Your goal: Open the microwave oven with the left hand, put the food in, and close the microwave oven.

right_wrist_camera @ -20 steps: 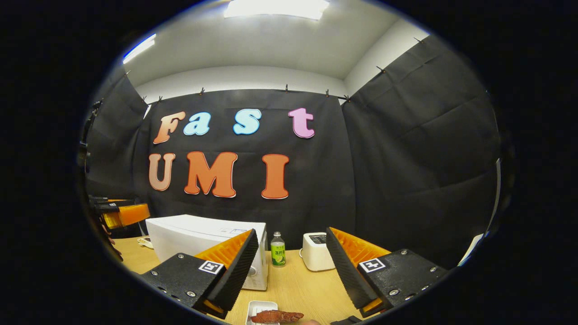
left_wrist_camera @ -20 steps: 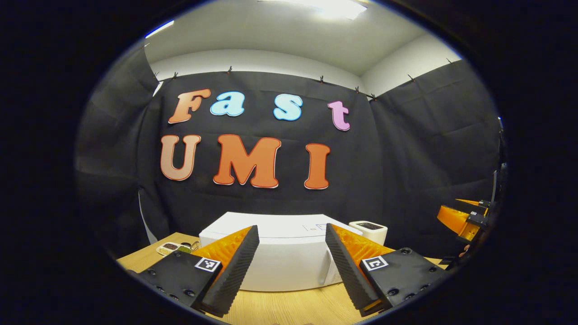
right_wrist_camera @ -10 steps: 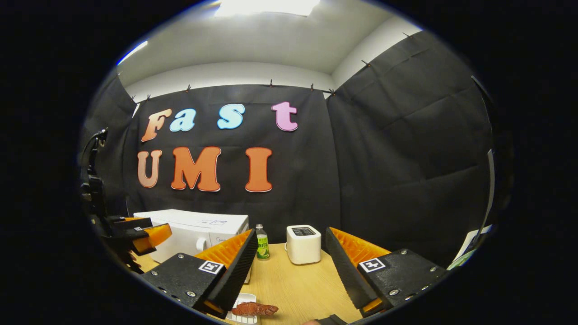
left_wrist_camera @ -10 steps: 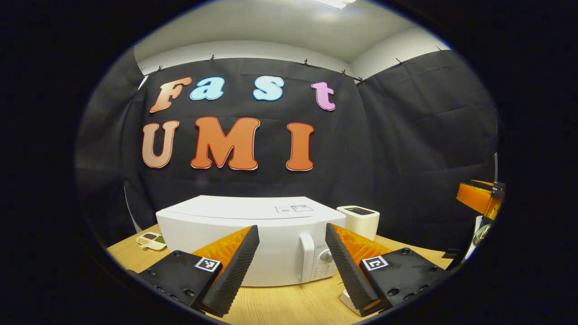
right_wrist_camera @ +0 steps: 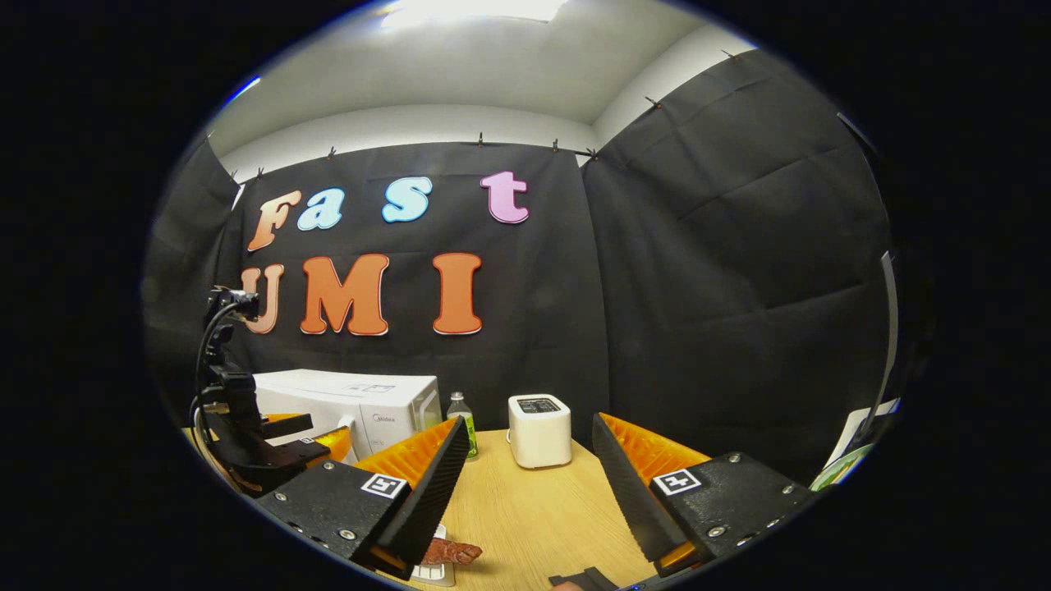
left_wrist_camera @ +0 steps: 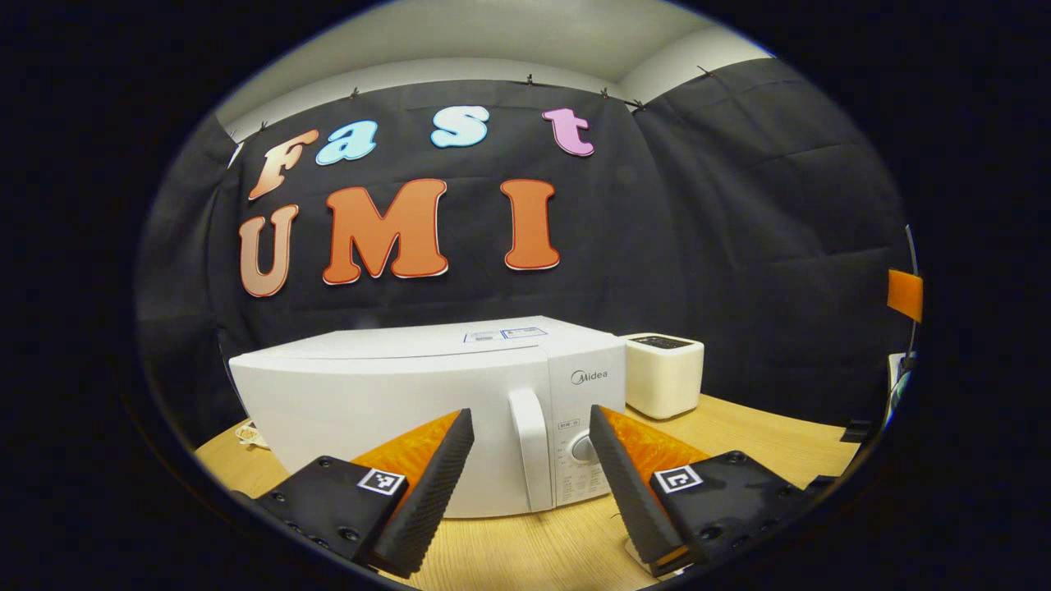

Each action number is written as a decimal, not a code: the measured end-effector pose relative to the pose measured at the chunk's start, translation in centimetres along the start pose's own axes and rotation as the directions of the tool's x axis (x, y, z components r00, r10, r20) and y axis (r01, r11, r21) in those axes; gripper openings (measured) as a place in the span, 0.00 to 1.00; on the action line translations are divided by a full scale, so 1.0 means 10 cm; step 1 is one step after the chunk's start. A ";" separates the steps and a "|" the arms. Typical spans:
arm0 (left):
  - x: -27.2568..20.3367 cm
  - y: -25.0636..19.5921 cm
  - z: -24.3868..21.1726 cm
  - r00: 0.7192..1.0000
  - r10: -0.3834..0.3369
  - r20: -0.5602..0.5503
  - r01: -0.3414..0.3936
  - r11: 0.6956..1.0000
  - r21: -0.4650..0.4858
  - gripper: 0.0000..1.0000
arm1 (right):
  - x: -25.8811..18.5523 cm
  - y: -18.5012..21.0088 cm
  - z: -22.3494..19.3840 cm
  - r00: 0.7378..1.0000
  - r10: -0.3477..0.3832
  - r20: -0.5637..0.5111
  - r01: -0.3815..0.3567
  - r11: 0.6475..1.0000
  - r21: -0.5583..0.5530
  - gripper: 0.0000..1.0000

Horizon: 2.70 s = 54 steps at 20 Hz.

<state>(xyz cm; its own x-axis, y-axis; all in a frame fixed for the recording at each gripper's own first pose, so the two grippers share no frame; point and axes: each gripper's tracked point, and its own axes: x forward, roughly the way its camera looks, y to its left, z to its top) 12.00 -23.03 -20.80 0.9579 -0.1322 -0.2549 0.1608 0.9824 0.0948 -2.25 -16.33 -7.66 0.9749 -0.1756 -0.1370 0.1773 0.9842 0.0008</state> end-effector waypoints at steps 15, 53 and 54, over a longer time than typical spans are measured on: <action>0.47 -0.01 -0.51 0.985 0.116 -0.125 -0.115 0.993 0.014 0.52 | -0.01 -0.11 -0.18 0.999 -0.005 -0.035 0.006 0.999 0.038 0.93; -0.56 0.01 -0.53 0.994 -0.047 -0.097 0.038 0.995 -0.096 0.16 | 0.05 0.03 -0.63 0.980 0.046 -0.192 -0.013 0.986 0.167 0.93; -0.67 0.03 -0.53 0.994 -0.056 -0.089 0.049 0.995 -0.084 0.16 | 0.04 0.06 -0.63 0.980 0.047 -0.196 -0.015 0.987 0.162 0.93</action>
<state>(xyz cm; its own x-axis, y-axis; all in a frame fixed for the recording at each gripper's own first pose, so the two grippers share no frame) 4.41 -21.16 -24.17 0.9224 -0.1753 -0.3443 0.1870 0.9824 0.0011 -2.59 -15.68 -13.99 0.9370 -0.1209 -0.3279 0.1823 0.9695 0.1636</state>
